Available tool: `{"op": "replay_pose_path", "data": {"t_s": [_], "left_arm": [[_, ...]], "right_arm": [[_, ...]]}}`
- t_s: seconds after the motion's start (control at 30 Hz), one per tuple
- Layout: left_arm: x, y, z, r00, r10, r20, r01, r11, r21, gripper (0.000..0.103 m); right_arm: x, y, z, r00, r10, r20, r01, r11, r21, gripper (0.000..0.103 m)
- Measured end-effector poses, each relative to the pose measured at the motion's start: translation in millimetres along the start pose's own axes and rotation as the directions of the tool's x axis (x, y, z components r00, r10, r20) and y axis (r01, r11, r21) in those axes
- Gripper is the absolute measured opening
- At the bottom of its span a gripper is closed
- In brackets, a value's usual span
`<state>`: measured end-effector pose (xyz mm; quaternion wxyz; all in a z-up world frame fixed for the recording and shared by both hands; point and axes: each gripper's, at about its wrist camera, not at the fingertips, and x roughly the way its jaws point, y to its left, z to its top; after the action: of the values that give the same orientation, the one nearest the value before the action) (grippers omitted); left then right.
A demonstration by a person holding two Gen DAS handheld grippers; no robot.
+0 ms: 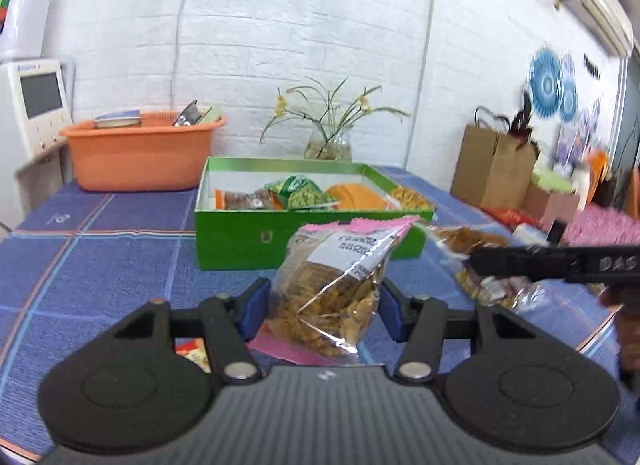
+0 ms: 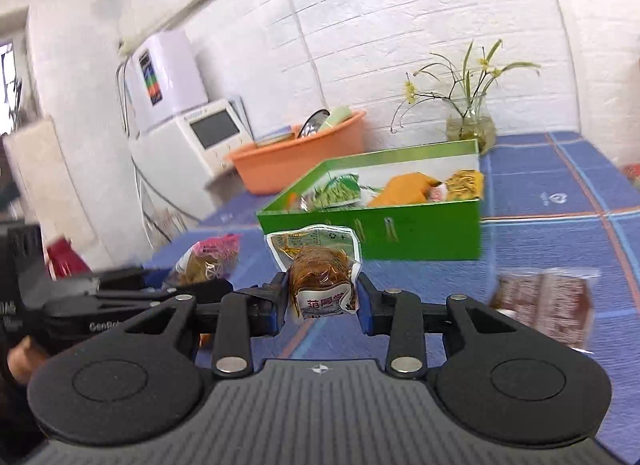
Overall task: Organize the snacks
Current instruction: 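Lower both packets into the green box and open both tools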
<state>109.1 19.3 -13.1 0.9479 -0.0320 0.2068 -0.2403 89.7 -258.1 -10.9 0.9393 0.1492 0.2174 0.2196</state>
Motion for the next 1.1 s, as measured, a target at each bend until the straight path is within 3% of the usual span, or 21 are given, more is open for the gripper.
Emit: {"op": "replay_pose_path", "data": {"t_s": [0.13,0.27,0.43,0.53,0.63,0.77,0.93,1.1], "left_arm": [[2,-1,8,0.998,-0.053,0.020,0.054,0.998,-0.043,0.056],[8,-5,19,0.998,-0.052,0.037,0.053,0.998,-0.029,0.056],[41,5,43,0.996,0.074,0.041,-0.076,0.996,0.050,0.056],[68,16,58,0.989,0.145,0.039,-0.148,0.987,0.071,0.056],[95,20,69,0.973,0.222,0.058,-0.227,0.967,0.111,0.056],[131,21,80,0.972,0.234,0.034,-0.236,0.965,0.118,0.056],[166,18,85,0.962,0.272,0.018,-0.270,0.941,0.202,0.056],[176,20,83,0.950,0.309,0.033,-0.310,0.931,0.192,0.061]], "right_arm": [[10,-12,-1,0.999,0.034,-0.014,-0.032,0.988,0.151,0.061],[13,-16,0,1.000,0.005,-0.010,-0.003,0.982,0.190,0.062],[19,-19,27,0.997,-0.052,0.064,0.042,0.989,0.144,0.061],[25,-22,52,0.977,-0.127,0.171,0.114,0.990,0.086,0.061],[40,-34,71,0.959,-0.181,0.217,0.159,0.981,0.112,0.061],[78,-41,76,0.965,-0.205,0.163,0.191,0.977,0.098,0.061],[117,-41,63,0.971,-0.223,0.089,0.221,0.975,0.039,0.061],[133,-49,57,0.945,-0.311,0.104,0.312,0.950,0.005,0.063]]}}
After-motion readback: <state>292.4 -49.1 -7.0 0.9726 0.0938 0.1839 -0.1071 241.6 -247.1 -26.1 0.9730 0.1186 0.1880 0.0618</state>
